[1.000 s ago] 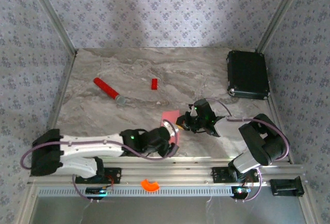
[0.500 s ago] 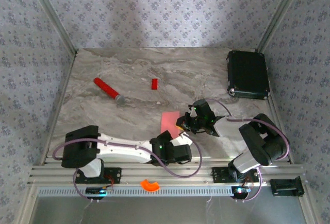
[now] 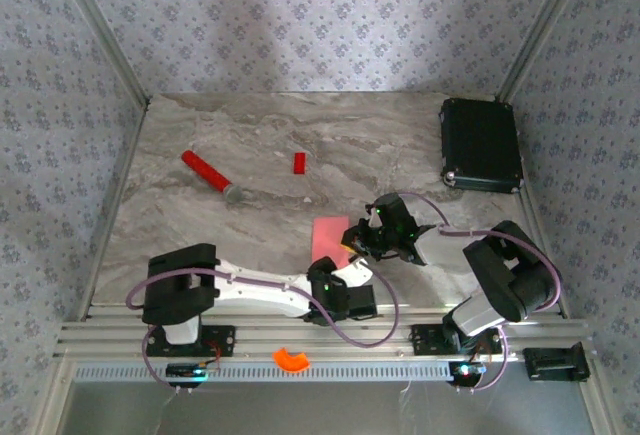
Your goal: Fold a paper plane with a square sheet of paper (pick it up from the middle)
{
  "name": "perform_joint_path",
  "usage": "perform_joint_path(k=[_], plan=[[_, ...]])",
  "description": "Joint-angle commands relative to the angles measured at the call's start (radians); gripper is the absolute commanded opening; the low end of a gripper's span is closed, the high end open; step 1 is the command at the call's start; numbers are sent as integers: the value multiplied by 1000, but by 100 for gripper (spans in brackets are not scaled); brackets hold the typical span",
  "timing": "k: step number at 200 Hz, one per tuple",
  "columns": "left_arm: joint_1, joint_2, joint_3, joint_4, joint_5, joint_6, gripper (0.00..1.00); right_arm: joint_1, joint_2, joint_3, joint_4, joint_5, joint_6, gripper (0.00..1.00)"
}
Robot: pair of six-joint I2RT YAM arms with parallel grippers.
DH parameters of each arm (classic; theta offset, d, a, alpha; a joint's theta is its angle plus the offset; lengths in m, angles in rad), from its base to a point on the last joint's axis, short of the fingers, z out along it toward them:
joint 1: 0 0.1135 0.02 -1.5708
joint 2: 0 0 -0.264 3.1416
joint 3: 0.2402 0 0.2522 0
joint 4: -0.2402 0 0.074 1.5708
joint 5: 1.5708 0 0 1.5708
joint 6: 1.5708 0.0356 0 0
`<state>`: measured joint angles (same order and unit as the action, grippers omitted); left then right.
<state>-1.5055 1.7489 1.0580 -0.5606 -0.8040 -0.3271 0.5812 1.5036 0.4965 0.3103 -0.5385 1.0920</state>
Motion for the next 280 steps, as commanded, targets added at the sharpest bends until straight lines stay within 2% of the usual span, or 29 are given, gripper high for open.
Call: perform_joint_path(k=[1, 28, 49, 66, 78, 92, 119, 143, 168, 209, 251, 280], plan=[[3, 3, 13, -25, -27, 3, 21, 1, -13, 29, -37, -2, 2, 4], [15, -13, -2, -5, 8, -4, 0, 1, -27, 39, -55, 0, -5, 5], [48, -59, -40, 49, 81, -15, 0, 0, -54, 45, -108, 21, -26, 14], [104, -133, -106, 142, 219, -18, 0, -9, -94, 41, -197, 67, -58, 25], [155, -199, -167, 223, 380, -24, 0, -21, -139, 28, -273, 124, -77, 34], [231, -278, -244, 323, 537, -64, 0, -40, -197, 6, -342, 173, -91, 40], [395, -391, -371, 467, 797, -140, 0, -90, -326, -57, -406, 223, -92, 46], [501, -430, -426, 527, 939, -174, 0, -120, -424, -116, -409, 243, -81, 50], [547, -417, -439, 542, 1010, -183, 0, -132, -476, -148, -403, 248, -68, 51], [565, -370, -426, 601, 1092, -229, 0, -115, -487, -161, -375, 218, -61, 49], [570, -313, -373, 675, 1154, -324, 0, -85, -477, -136, -391, 216, -86, 34], [571, -270, -323, 674, 1157, -390, 0, -76, -447, -102, -415, 186, -111, 24]])
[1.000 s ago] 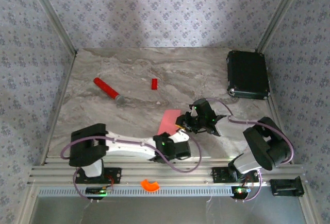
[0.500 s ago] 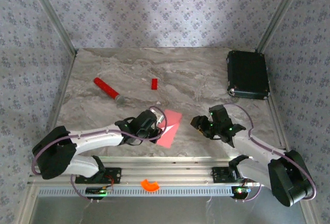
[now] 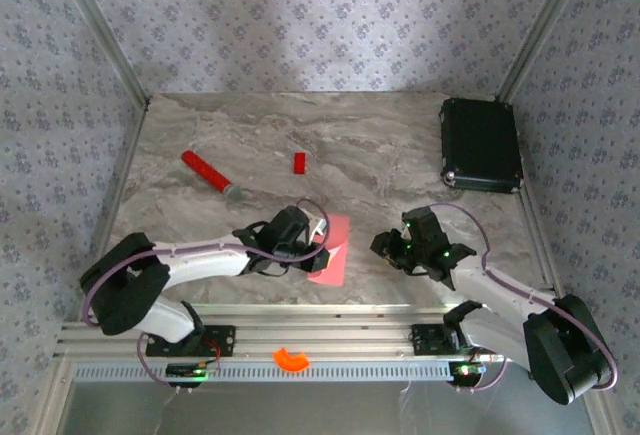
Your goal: Fold a paper plane with a square sheet of paper (pick it up from the middle)
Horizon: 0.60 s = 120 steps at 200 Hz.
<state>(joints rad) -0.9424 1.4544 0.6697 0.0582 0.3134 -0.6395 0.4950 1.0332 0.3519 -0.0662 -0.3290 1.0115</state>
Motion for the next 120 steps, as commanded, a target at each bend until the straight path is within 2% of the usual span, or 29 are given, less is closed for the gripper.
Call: perform_joint_path(k=[1, 48, 120], plan=[[8, 26, 67, 57, 40, -81, 0, 12, 26, 44, -39, -24, -32, 24], [8, 53, 94, 120, 17, -217, 0, 64, 80, 70, -38, -23, -33, 19], [7, 78, 73, 10, 6, -183, 2, 153, 115, 65, 18, 12, 11, 12]])
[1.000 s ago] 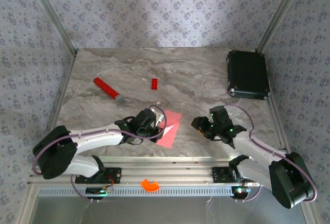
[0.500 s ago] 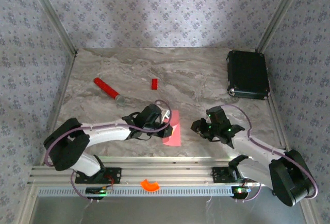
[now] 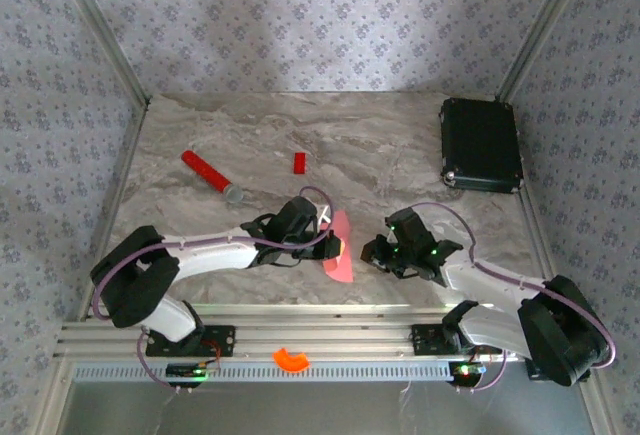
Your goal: Fold a paper plane with a square sheet of paper (pick it up from the middle)
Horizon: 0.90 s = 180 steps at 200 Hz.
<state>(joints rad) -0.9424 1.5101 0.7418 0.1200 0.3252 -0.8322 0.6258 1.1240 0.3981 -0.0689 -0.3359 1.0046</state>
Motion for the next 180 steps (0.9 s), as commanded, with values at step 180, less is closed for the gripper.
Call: perform_joint_path(k=[180], plan=[[7, 85, 30, -48, 17, 8, 0, 84, 105, 58, 17, 74, 34, 5]])
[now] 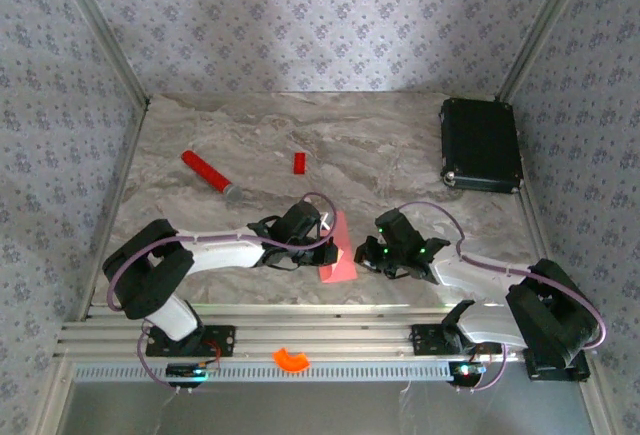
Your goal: Fold a paper plane with a square sheet of paper (pick it up from the middle)
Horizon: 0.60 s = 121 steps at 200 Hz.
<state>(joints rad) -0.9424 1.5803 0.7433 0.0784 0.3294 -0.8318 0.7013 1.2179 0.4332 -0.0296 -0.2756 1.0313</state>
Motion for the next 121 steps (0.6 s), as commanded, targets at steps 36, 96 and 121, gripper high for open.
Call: perform_joint_path(k=[36, 96, 121], plan=[[8, 14, 20, 0, 12, 5, 0, 13, 12, 24, -14, 2, 10, 5], [9, 0, 9, -9, 3, 11, 0, 34, 22, 16, 26, 1, 28, 0], [8, -1, 9, -11, 2, 15, 1, 59, 55, 25, 70, -8, 38, 0]])
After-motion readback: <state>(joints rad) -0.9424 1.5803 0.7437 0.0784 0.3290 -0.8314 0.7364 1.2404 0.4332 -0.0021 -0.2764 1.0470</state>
